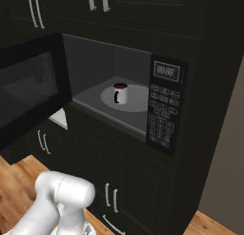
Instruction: Place the microwavable item in the microwave. Then, close the microwave door and press the start button.
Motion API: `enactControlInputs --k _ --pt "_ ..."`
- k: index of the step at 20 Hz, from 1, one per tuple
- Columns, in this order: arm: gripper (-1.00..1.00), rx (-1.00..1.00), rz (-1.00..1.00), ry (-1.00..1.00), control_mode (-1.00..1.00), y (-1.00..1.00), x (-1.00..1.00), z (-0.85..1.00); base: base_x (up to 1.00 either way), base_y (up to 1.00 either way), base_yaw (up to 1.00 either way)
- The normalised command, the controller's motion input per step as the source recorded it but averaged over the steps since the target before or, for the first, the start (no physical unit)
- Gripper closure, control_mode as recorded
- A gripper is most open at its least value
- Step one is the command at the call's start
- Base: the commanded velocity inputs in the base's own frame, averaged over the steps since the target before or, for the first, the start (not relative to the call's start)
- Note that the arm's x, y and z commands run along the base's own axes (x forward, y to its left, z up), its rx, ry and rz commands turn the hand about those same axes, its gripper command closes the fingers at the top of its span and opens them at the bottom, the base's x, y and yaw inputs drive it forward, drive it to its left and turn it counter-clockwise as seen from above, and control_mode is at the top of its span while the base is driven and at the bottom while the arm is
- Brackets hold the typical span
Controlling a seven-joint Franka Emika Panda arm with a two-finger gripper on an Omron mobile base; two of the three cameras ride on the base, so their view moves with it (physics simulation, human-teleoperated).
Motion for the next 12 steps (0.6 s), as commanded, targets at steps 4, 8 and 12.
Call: enactControlInputs --k 4,8,12 --pt "-1.00 0.00 -0.20 -0.12 -1.00 -0.91 -0.40 0.29 0.00 0.00 0.00" --pt "-1.00 0.00 -0.22 -0.01 -1.00 -0.99 -0.03 0.32 0.00 0.00 0.00" --pt "-1.00 0.02 -0.20 0.00 -1.00 -0.99 0.00 0.27 0.00 0.00 0.00"
